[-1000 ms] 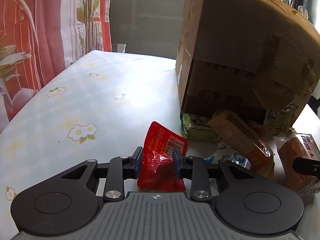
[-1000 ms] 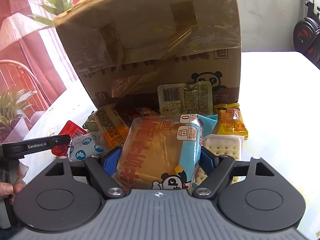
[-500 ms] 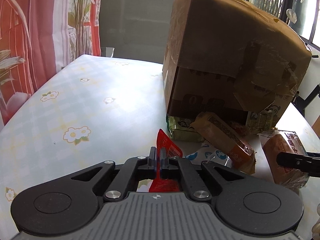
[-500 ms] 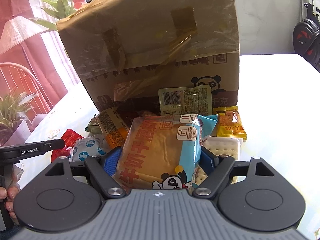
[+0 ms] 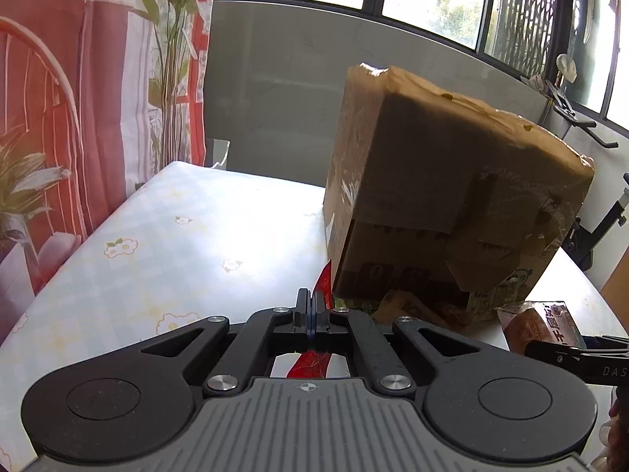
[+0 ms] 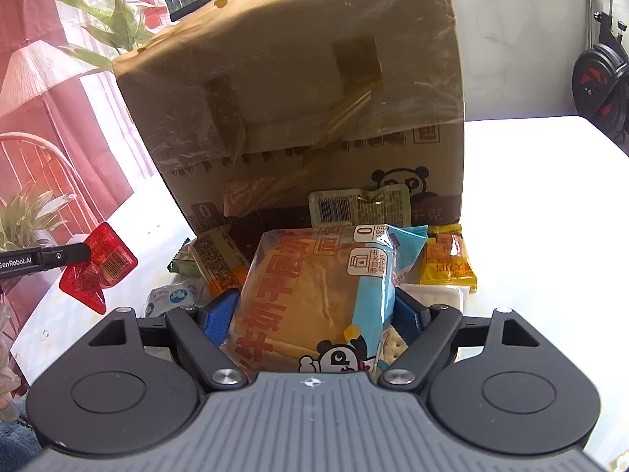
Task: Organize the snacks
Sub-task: 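Carry the bread pack and red packet to the floor box and open both tools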
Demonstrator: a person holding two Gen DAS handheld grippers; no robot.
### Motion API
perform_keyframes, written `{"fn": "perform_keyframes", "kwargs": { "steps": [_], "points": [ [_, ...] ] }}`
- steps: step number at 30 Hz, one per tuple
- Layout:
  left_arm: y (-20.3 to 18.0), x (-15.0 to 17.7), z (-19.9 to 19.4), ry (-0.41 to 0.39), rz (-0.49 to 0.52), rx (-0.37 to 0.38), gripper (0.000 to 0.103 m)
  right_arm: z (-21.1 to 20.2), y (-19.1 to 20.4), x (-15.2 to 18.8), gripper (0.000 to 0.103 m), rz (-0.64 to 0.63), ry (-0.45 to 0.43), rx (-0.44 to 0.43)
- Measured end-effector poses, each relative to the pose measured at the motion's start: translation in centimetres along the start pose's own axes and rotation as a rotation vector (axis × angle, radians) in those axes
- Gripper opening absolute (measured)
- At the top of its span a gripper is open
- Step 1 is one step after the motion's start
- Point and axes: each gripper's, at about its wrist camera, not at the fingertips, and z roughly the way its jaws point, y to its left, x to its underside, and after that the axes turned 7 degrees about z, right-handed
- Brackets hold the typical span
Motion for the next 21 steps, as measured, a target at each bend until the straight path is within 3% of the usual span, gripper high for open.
{"fn": "perform_keyframes", "kwargs": {
  "steps": [7,15,21],
  "points": [
    [-1.0,-4.8,-2.3,-0.135,0.015,0.040,0.001,-2.1,1.1,-2.9,0.081,-0.070,-0.085,-0.030],
    [-4.6,-12.3,-3.6,-0.313,0.069,0.129,0.001,-6.1,2.3,-9.5,0.081,-0.130,-0.203,-0.122],
    [-8.2,-16.8,-0.9,-0.345,0.091,0.167,0.001,-6.8,3.0,-15.7,0.081,-0.177,-0.290,-0.150]
  ]
}}
